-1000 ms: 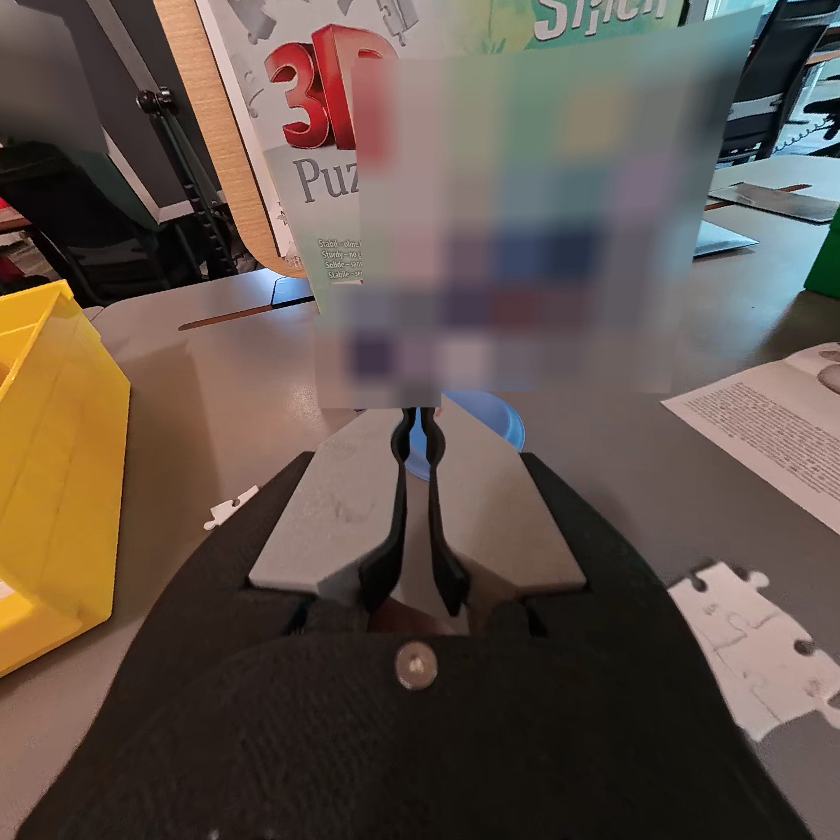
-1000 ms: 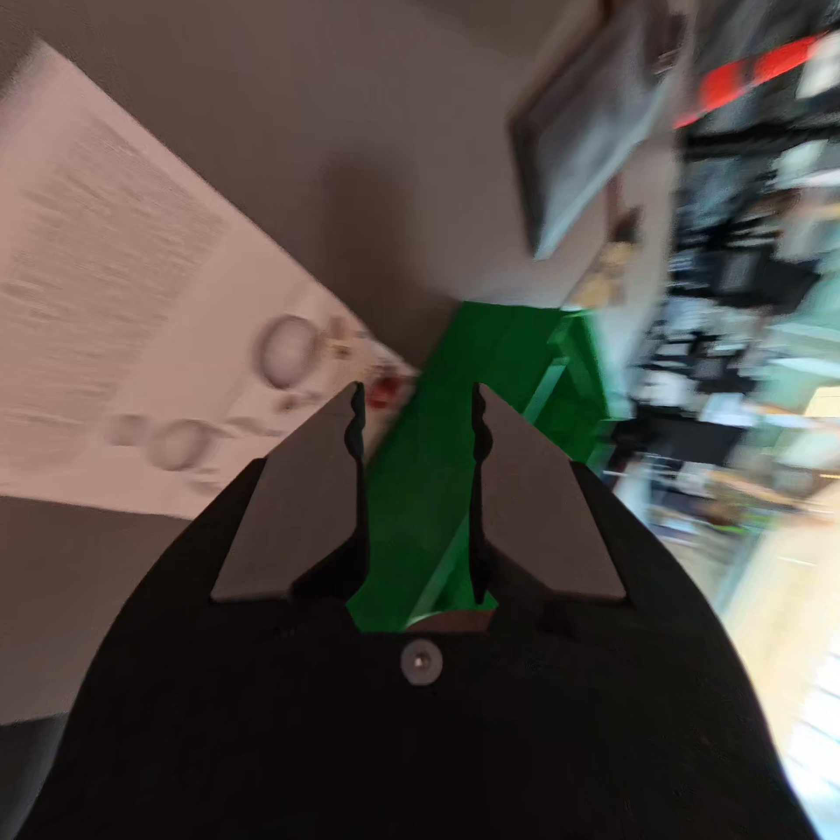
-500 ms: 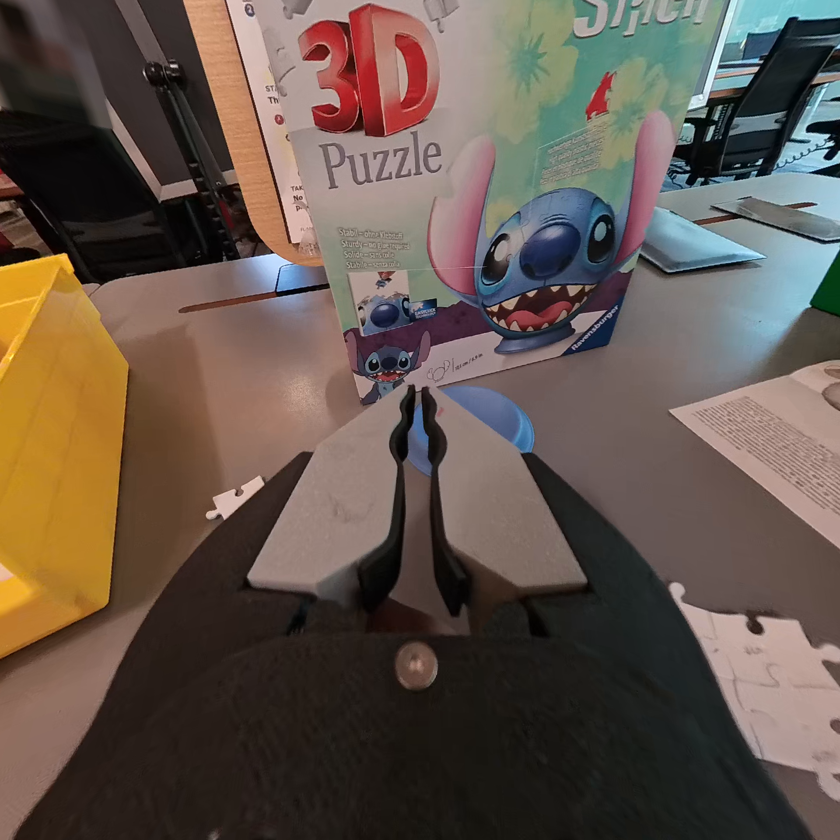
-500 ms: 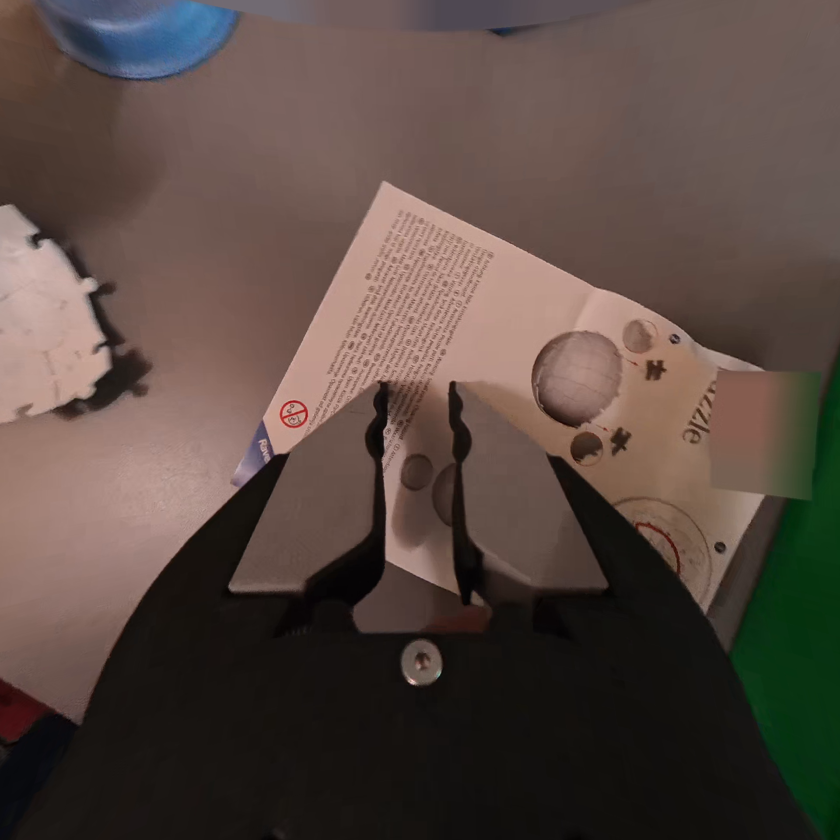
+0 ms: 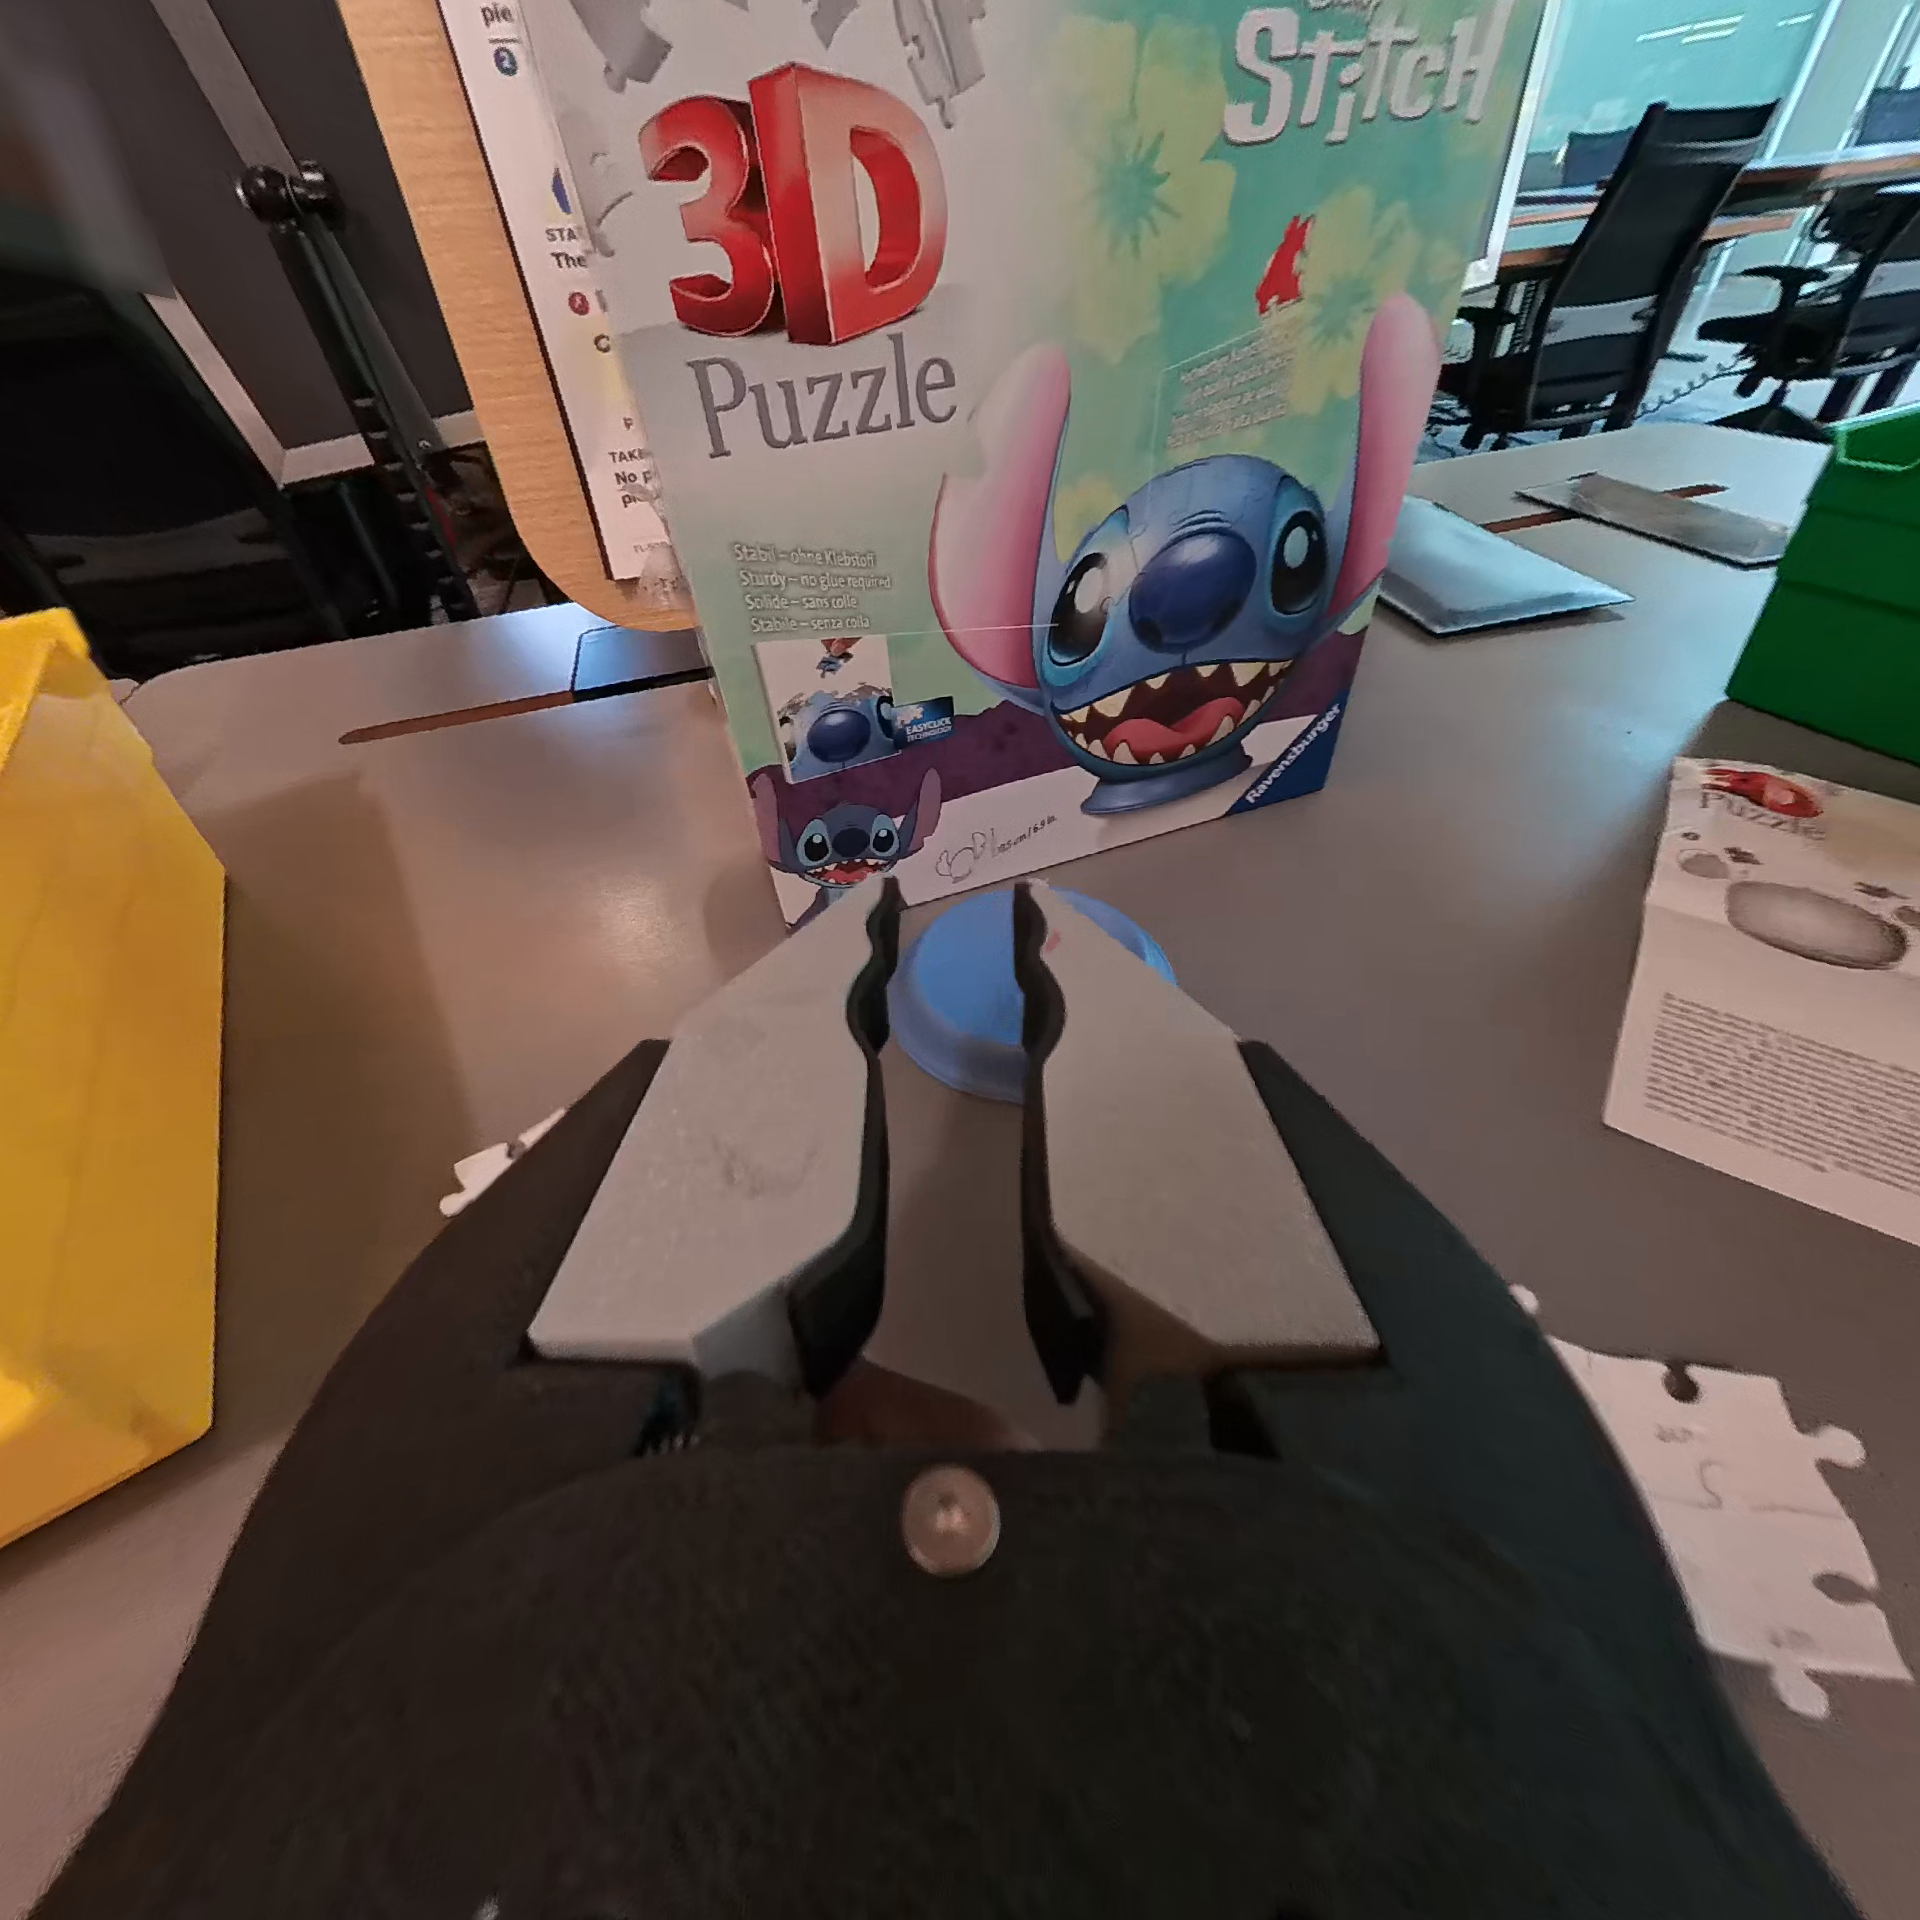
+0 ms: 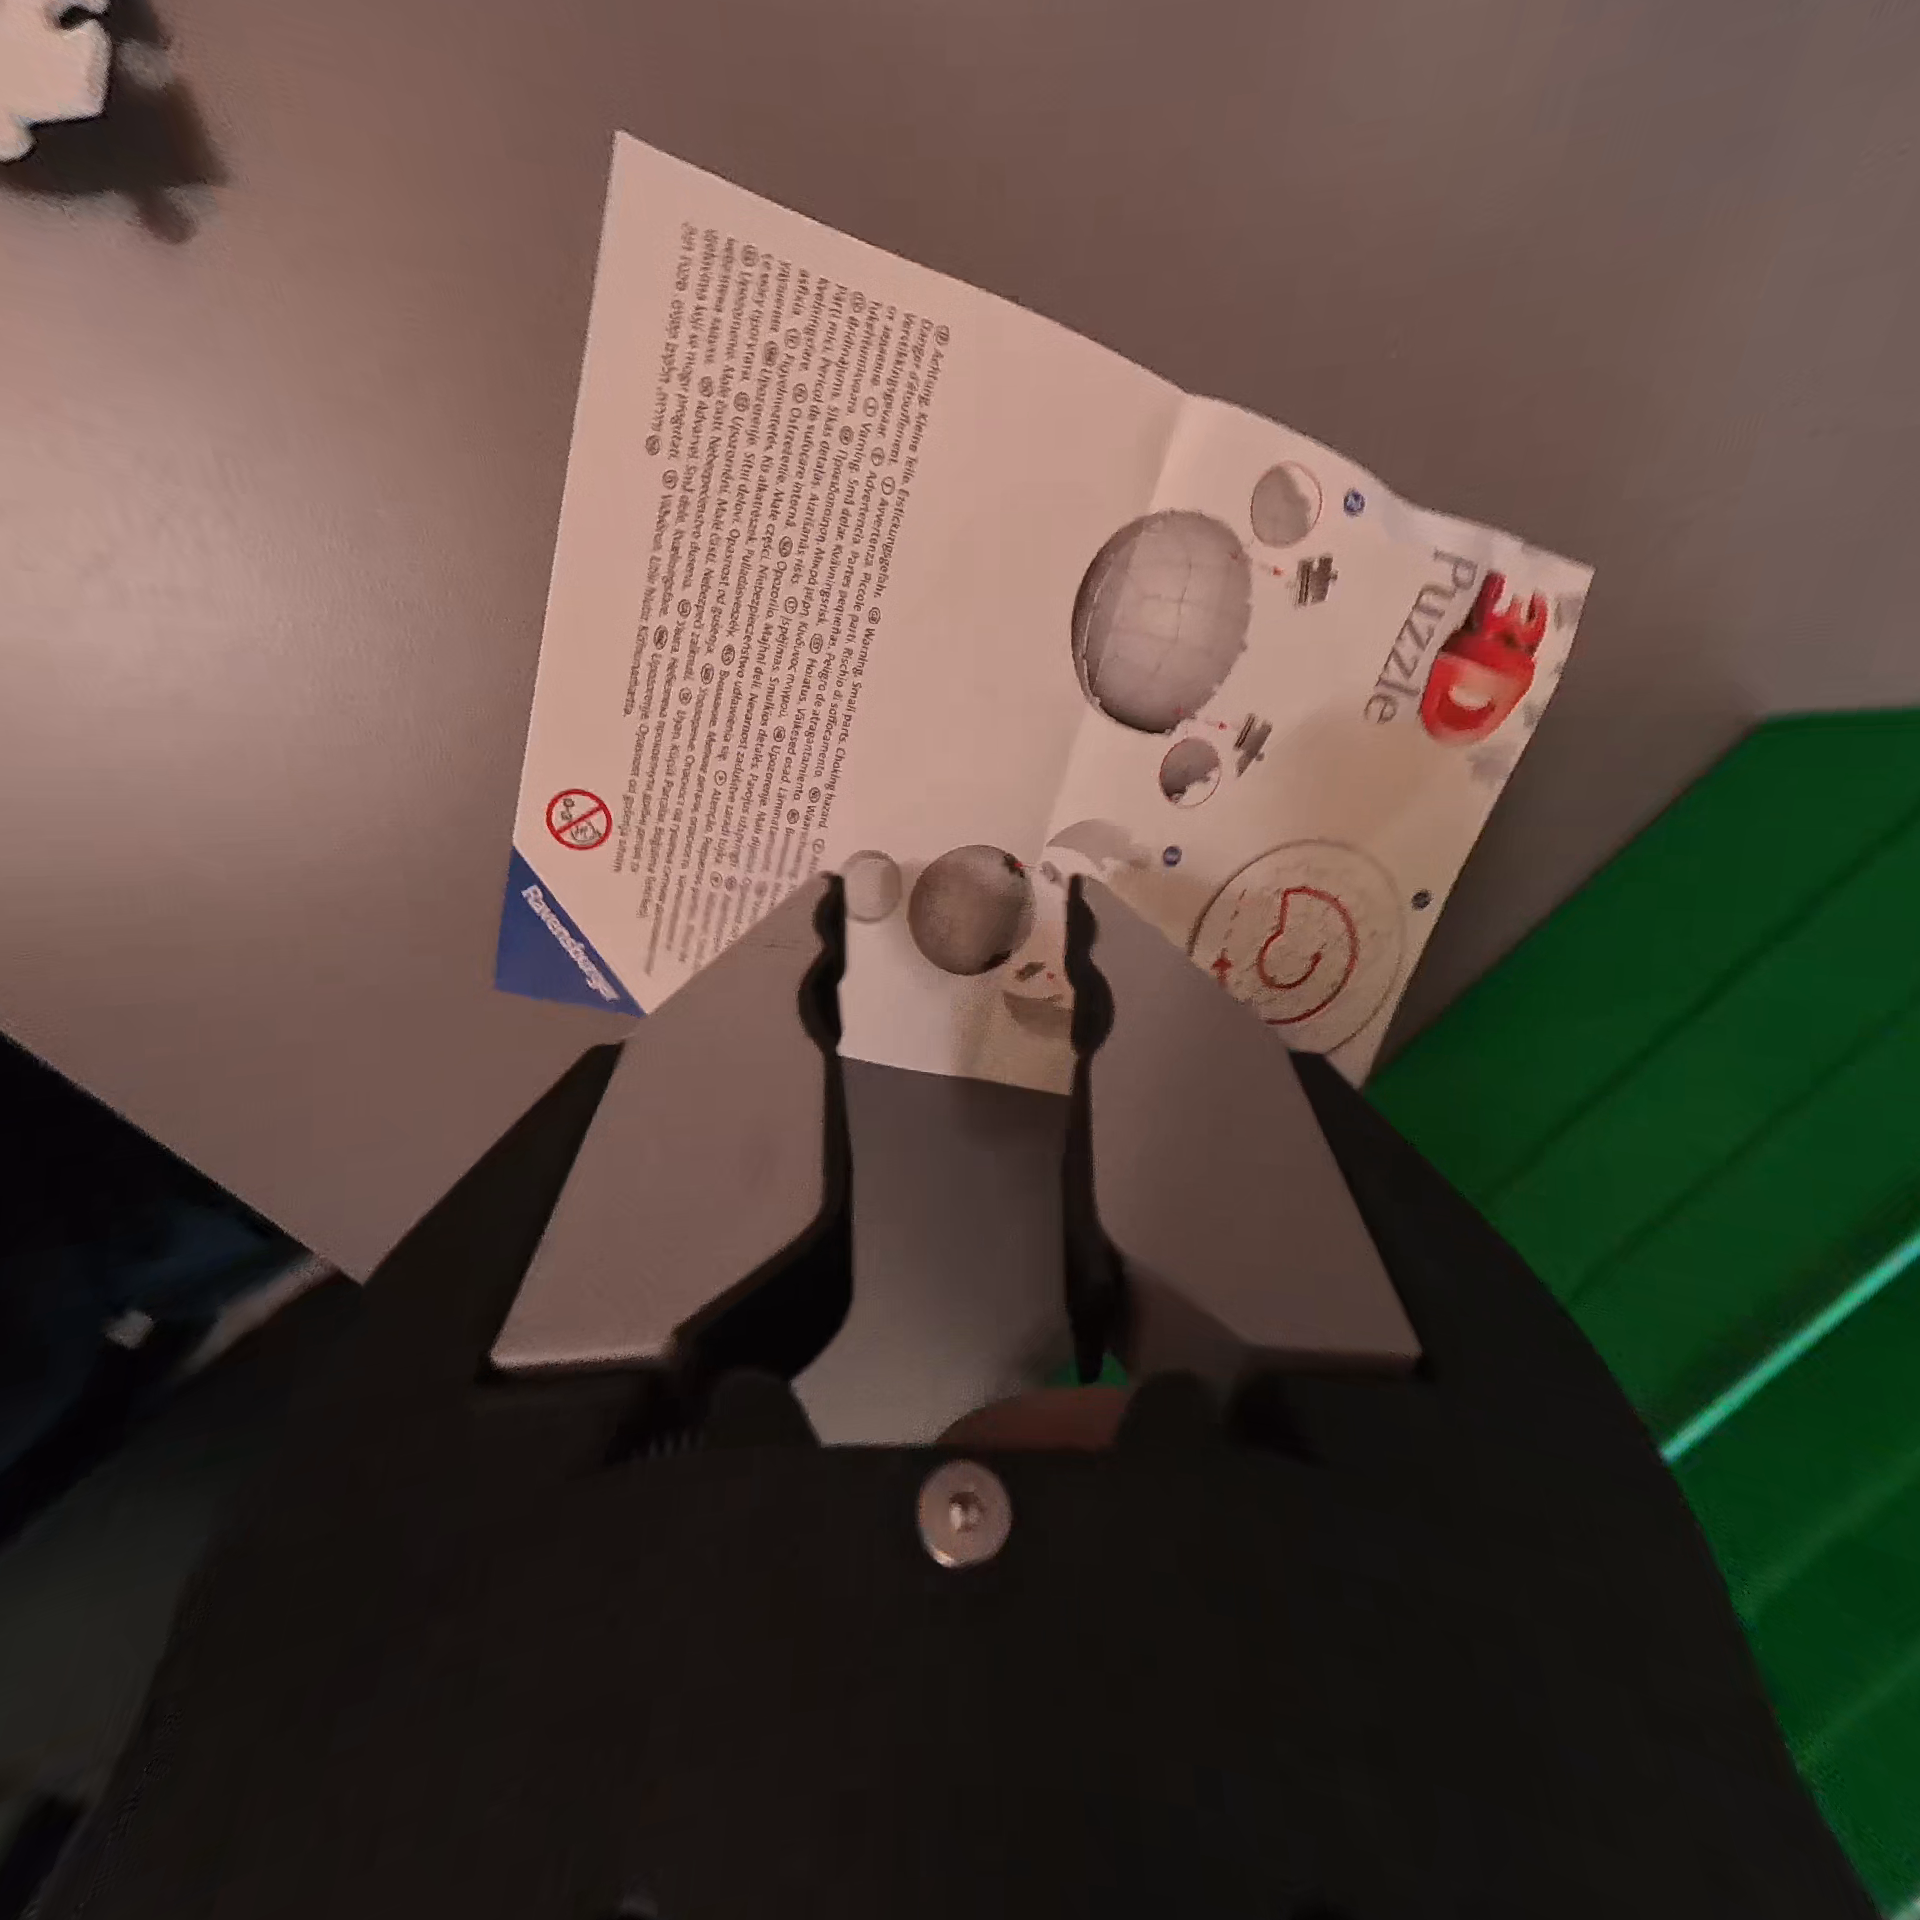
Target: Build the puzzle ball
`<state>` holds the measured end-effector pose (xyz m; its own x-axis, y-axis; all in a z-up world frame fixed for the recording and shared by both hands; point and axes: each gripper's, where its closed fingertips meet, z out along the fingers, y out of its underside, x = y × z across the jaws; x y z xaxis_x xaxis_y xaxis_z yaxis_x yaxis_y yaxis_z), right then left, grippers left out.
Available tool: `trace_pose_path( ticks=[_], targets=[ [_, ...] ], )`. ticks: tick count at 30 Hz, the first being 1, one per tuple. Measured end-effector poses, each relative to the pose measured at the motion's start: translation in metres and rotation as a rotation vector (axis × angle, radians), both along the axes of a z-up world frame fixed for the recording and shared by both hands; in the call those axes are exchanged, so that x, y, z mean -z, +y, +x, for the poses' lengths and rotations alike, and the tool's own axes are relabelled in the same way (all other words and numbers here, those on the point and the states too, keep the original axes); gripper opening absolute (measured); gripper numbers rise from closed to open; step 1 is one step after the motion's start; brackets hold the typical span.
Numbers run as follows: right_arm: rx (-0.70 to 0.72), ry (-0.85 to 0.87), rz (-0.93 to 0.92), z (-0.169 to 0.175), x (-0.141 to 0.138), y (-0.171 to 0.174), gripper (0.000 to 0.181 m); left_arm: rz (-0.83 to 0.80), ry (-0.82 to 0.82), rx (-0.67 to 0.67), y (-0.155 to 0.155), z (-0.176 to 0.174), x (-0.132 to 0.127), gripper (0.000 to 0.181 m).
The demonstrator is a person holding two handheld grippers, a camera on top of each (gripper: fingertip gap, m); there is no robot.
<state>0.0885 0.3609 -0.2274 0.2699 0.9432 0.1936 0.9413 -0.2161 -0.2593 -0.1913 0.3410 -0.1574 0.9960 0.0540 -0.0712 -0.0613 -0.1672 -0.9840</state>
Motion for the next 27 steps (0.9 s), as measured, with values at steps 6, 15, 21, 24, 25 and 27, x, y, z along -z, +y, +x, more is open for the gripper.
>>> trace_pose_path(
  ticks=[6, 15, 21, 24, 25, 27],
  targets=[
    [0.254, 0.164, -0.057, 0.003, 0.021, 0.003, 0.082, -0.163, -0.081, 0.145, -0.013, 0.012, 0.023, 0.032],
    [-0.122, 0.047, -0.151, 0.010, 0.023, 0.002, 0.055, -0.573, 0.101, 0.415, -0.050, 0.045, 0.068, 0.048],
    [-0.238, -0.063, 0.105, -0.021, -0.010, 0.012, 0.041, -0.569, 0.089, 0.416, -0.060, 0.039, 0.062, 0.048],
    [-0.222, 0.051, 0.092, -0.039, -0.017, -0.002, 0.050, -0.570, 0.076, 0.439, -0.071, 0.036, 0.058, 0.048],
    [-0.200, 0.045, 0.094, -0.036, -0.015, -0.004, 0.050, -0.577, 0.089, 0.438, -0.076, 0.033, 0.058, 0.048],
    [-0.152, 0.016, 0.089, -0.023, -0.006, -0.008, 0.053, -0.587, 0.107, 0.447, -0.087, 0.028, 0.058, 0.048]
  ],
)
